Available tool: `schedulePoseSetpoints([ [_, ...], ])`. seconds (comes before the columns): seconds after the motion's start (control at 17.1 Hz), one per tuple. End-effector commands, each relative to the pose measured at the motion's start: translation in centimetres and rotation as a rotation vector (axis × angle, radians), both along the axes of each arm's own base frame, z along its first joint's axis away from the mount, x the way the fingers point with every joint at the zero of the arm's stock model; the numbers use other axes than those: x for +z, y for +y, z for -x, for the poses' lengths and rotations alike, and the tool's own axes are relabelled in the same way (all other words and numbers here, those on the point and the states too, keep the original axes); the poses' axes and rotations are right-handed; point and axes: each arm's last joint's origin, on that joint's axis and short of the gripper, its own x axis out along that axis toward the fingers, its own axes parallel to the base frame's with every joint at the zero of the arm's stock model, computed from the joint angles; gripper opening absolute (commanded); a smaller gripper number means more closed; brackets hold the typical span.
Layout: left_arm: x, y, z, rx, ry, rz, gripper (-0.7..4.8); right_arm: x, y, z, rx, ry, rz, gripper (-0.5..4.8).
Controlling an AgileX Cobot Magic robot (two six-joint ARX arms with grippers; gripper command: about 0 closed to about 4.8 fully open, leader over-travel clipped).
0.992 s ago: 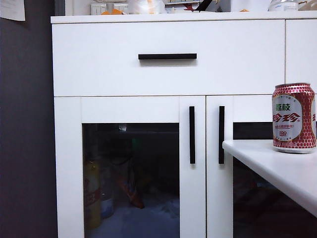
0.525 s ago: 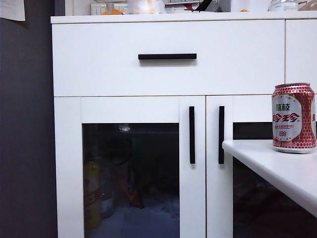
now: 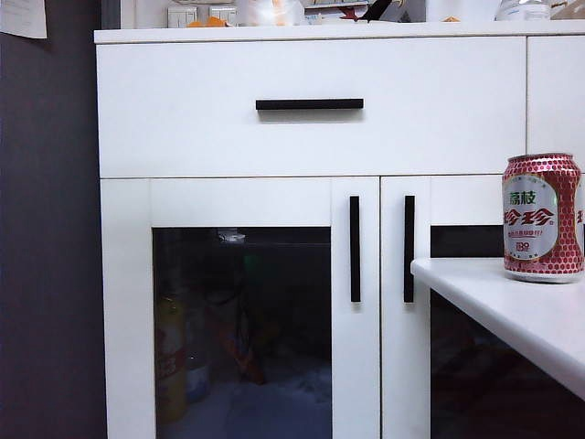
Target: Open the left door of the white cabinet, pick up a can of beverage from the table on the right, place it inside the cabinet, and finally close the cabinet door.
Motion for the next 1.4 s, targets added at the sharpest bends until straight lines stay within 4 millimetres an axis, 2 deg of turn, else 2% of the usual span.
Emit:
schedulePoseSetpoints([
  [0.06,-1.9,-4.5,-3.2,-0.034,0.011,-0.113,4.79,-0.4,0.0,-0.6,0.011,0.048,-0.043,4.79],
  [0.29,-6.5,-10.3,-7.6,-0.031,0.118,-0.169,4.79,-1.1,0.2,-1.8,0.028,0.065,-0.034,4.79],
  [0.41,-9.0,-13.0,-9.4,-0.070,0.129,-0.180,4.79,-2.1,0.3,-3.5,0.044,0.128,-0.028,4.79],
  [0.58,-12.0,-15.6,-10.6,-0.100,0.163,-0.207,4.79,-3.3,0.4,-5.4,0.042,0.186,-0.021,4.79],
  [0.76,-15.1,-19.0,-12.1,-0.008,0.192,-0.220,4.79,-4.1,0.7,-7.4,0.085,0.193,0.010,4.79],
  [0.93,-16.3,-21.3,-14.2,-0.013,0.196,-0.223,4.79,-4.3,0.8,-7.8,0.111,0.069,0.010,4.79],
  [1.17,-17.9,-24.4,-17.2,0.005,0.187,-0.213,4.79,-5.1,0.5,-8.5,0.091,0.087,0.005,4.79],
  [1.4,-19.6,-26.8,-18.2,0.176,0.214,-0.220,4.79,-5.5,-0.9,-8.8,0.035,0.097,0.008,4.79],
])
